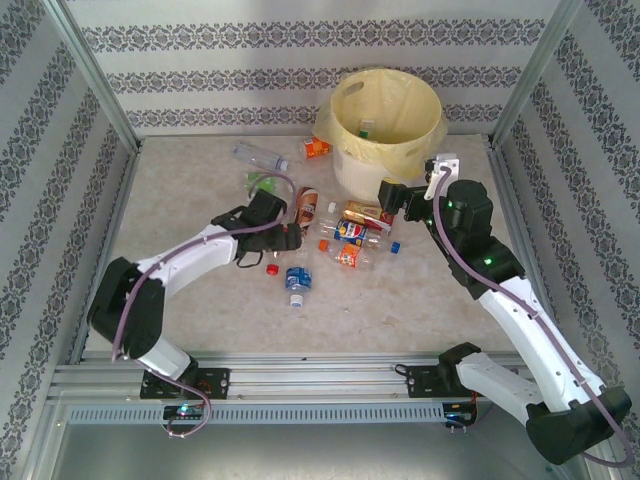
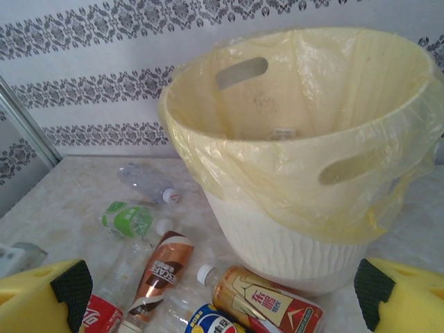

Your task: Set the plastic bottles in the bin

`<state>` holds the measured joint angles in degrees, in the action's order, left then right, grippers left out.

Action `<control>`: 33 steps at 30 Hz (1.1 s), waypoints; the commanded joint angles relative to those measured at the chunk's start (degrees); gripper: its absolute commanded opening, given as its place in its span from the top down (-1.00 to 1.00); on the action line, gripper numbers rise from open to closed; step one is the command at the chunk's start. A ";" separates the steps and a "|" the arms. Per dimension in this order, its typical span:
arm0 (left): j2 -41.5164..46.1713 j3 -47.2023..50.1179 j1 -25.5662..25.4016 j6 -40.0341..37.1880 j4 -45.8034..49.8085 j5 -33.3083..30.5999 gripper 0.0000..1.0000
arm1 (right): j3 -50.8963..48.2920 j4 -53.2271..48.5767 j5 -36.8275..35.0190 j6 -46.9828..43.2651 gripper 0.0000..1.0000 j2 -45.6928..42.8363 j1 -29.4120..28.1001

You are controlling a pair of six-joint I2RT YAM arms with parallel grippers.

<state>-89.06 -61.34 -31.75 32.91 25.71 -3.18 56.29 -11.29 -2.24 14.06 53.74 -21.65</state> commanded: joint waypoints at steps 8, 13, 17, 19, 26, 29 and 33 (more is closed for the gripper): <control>-6.18 -6.23 -13.48 4.61 14.21 -3.71 -0.99 | -1.40 -0.67 -1.30 2.63 -0.96 -2.26 -1.02; -11.30 -9.81 -14.57 3.02 16.86 -2.60 -0.99 | -2.43 -1.62 -1.24 3.84 -0.96 -3.62 -1.31; -13.71 -9.92 -14.57 3.64 17.59 -2.86 -0.99 | -4.44 -0.70 -1.76 4.95 -0.96 -5.51 -1.64; -14.53 -9.18 -14.57 3.61 16.35 -1.45 -0.97 | -4.96 -0.42 -2.06 5.09 -0.96 -5.79 -1.65; -16.78 -8.53 -14.31 4.33 14.69 1.94 -0.69 | -3.41 -1.01 -0.49 4.38 -0.96 -3.20 -1.82; -17.52 -8.73 -14.18 4.62 14.97 1.90 -0.64 | -3.21 -0.54 -0.47 4.11 -0.96 -2.18 -2.12; -16.85 -8.31 -14.13 4.96 15.18 1.29 -0.39 | -3.69 1.44 -0.58 4.07 -0.96 -2.25 -2.36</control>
<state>-106.08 -70.26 -45.76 36.99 39.86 -1.72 52.12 -12.16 -2.96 18.11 51.94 -23.51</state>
